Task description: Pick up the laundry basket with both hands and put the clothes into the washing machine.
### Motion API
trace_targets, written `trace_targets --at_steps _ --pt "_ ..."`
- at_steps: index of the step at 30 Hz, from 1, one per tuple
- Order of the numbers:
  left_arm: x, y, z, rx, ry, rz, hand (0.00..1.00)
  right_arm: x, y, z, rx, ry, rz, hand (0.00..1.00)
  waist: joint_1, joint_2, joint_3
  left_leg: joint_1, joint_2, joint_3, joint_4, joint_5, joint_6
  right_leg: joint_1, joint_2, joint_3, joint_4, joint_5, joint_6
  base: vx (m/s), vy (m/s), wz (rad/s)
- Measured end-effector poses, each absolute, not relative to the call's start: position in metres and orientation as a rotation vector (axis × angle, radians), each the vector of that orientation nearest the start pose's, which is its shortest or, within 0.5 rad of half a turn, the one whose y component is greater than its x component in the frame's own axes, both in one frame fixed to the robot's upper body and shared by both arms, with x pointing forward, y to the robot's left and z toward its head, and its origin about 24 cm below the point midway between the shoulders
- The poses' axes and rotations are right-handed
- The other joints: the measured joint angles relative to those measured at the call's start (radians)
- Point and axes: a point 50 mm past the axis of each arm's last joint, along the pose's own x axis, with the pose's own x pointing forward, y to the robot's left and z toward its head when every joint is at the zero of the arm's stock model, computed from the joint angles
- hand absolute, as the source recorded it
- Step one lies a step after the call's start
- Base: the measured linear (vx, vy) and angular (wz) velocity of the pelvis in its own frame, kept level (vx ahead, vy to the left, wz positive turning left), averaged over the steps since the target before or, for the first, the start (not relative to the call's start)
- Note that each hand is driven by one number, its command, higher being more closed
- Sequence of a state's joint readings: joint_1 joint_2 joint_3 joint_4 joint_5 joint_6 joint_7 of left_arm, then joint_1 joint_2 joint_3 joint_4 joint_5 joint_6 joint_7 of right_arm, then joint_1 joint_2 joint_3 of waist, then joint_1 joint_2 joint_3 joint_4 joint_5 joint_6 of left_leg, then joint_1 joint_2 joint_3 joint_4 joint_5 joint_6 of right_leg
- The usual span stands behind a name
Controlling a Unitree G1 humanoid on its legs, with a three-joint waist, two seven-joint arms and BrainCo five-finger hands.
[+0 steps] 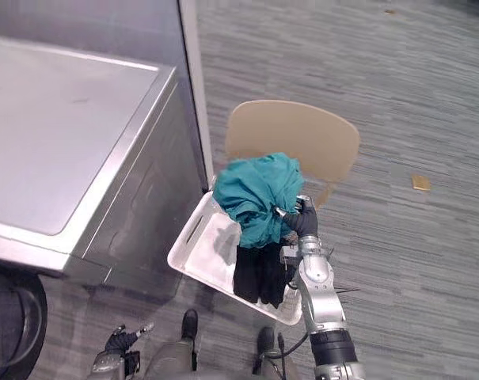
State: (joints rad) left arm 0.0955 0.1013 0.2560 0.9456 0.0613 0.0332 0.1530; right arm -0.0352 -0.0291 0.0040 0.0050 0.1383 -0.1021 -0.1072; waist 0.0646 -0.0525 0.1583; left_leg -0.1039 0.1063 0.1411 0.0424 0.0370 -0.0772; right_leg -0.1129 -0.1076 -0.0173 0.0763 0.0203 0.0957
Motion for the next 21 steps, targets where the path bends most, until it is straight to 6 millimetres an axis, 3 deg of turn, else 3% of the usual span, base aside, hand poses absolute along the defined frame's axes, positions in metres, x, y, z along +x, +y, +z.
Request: trace_targets --at_steps 1,2,3,4,5,6,7,9,10,12,13,14,15,16,19,20,21 --pt "0.102 0.233 -0.148 0.102 1.051 0.419 0.0 0.258 -0.158 0.057 0.122 -0.12 -0.104 1.0 -0.002 0.001 0.001 -0.021 0.002 -0.003 0.036 -0.014 0.005 -0.008 -0.001 0.0 0.01 0.003 0.001 -0.11 0.04 0.04" --pt "0.109 0.231 -0.146 0.097 1.028 0.417 0.0 0.254 -0.16 0.055 0.127 -0.114 -0.112 1.0 0.0 0.01 -0.002 -0.06 0.014 -0.004 0.088 -0.032 0.022 -0.015 0.002 0.009 -0.002 0.036 0.038 -0.14 0.044 0.15" --pt "0.117 0.228 -0.144 0.08 0.999 0.418 0.0 0.249 -0.161 0.058 0.128 -0.13 -0.118 1.0 0.002 0.035 0.004 -0.096 0.045 -0.015 0.104 -0.042 0.039 -0.038 0.013 0.024 0.092 -0.016 0.05 -0.13 0.04 0.29" --pt "0.122 0.227 -0.141 0.074 0.977 0.421 0.0 0.246 -0.161 0.059 0.135 -0.135 -0.122 1.0 0.001 0.037 0.006 -0.107 0.044 -0.035 0.111 -0.038 0.039 -0.068 0.015 0.023 0.233 -0.089 0.029 -0.11 0.012 0.73" --pt "0.13 0.229 -0.135 0.081 0.928 0.423 0.0 0.239 -0.158 0.059 0.153 -0.137 -0.127 1.0 0.003 0.038 0.007 -0.111 0.031 -0.076 0.13 -0.033 0.039 -0.07 0.008 0.035 0.449 -0.196 0.048 -0.05 -0.067 0.95" --pt "0.136 0.23 -0.13 0.089 0.887 0.425 0.0 0.236 -0.152 0.061 0.16 -0.147 -0.106 1.0 0.007 0.024 -0.001 -0.129 0.011 -0.107 0.158 -0.024 0.032 -0.04 -0.002 0.06 0.556 -0.25 0.073 -0.07 -0.17 0.95" --pt "0.138 0.23 -0.127 0.095 0.864 0.428 0.0 0.237 -0.148 0.064 0.161 -0.158 -0.087 1.0 0.009 0.018 -0.005 -0.143 0.005 -0.118 0.177 -0.021 0.027 -0.023 -0.002 0.075 0.574 -0.266 0.07 -0.14 -0.264 0.64" --pt "0.149 0.227 -0.116 0.084 0.785 0.435 0.0 0.243 -0.135 0.078 0.142 -0.223 -0.03 1.0 0.037 0.0 -0.016 -0.205 0.003 -0.133 0.225 -0.014 0.016 0.013 0.01 0.093 0.503 -0.339 0.034 -0.25 -0.267 0.26" --pt "0.159 0.216 -0.107 0.037 0.712 0.429 0.0 0.247 -0.132 0.088 0.135 -0.268 -0.019 1.0 0.064 0.031 -0.015 -0.254 0.013 -0.153 0.212 0.026 -0.008 0.027 0.034 0.053 0.401 -0.393 -0.012 -0.32 -0.203 0.15" --pt "0.163 0.204 -0.101 0.015 0.668 0.409 0.0 0.248 -0.132 0.093 0.13 -0.289 -0.014 1.0 0.071 0.055 -0.009 -0.278 0.02 -0.174 0.19 0.057 -0.01 0.026 0.048 0.021 0.362 -0.429 -0.04 -0.31 -0.178 0.44" --pt "0.166 0.186 -0.095 -0.013 0.632 0.358 0.0 0.248 -0.138 0.093 0.096 -0.289 -0.025 1.0 0.054 0.108 -0.002 -0.286 0.038 -0.224 0.126 0.094 0.0 0.01 0.083 -0.036 0.388 -0.425 -0.055 -0.35 -0.216 0.96" --pt "0.17 0.18 -0.089 -0.021 0.596 0.331 0.0 0.248 -0.142 0.092 0.067 -0.287 -0.031 1.0 0.048 0.123 -0.001 -0.275 0.054 -0.211 0.072 0.08 0.001 0.002 0.089 -0.076 0.39 -0.418 -0.075 -0.35 -0.212 1.16" --pt "0.173 0.176 -0.085 -0.018 0.574 0.312 0.0 0.248 -0.146 0.092 0.045 -0.289 -0.035 1.0 0.038 0.126 0.001 -0.268 0.057 -0.201 0.038 0.043 0.016 0.006 0.086 -0.107 0.38 -0.41 -0.088 -0.38 -0.164 1.27" --pt "0.182 0.172 -0.071 -0.021 0.5 0.27 0.0 0.251 -0.153 0.096 0.001 -0.307 -0.046 1.0 0.027 0.112 0.01 -0.273 0.051 -0.134 0.042 0.025 0.043 -0.001 0.052 -0.165 0.36 -0.386 -0.124 -0.28 -0.118 1.09" --pt "0.193 0.174 -0.043 0.002 0.351 0.227 0.0 0.258 -0.154 0.107 -0.016 -0.347 -0.037 1.0 0.028 0.107 0.005 -0.259 0.028 -0.11 0.209 0.022 0.043 -0.017 0.031 -0.205 0.323 -0.331 -0.153 -0.19 -0.1 0.65" --pt "0.202 0.178 -0.022 0.028 0.242 0.207 0.0 0.264 -0.149 0.109 -0.032 -0.353 -0.002 1.0 0.025 0.111 0.003 -0.215 0.029 -0.11 0.299 -0.028 0.035 -0.018 0.032 -0.223 0.285 -0.296 -0.16 -0.14 -0.023 0.33" --pt "0.208 0.178 -0.015 0.037 0.2 0.19 0.0 0.267 -0.148 0.109 -0.042 -0.351 0.009 1.0 0.024 0.112 0.003 -0.197 0.032 -0.11 0.317 -0.057 0.037 -0.017 0.032 -0.231 0.269 -0.281 -0.161 -0.16 0.006 0.38"
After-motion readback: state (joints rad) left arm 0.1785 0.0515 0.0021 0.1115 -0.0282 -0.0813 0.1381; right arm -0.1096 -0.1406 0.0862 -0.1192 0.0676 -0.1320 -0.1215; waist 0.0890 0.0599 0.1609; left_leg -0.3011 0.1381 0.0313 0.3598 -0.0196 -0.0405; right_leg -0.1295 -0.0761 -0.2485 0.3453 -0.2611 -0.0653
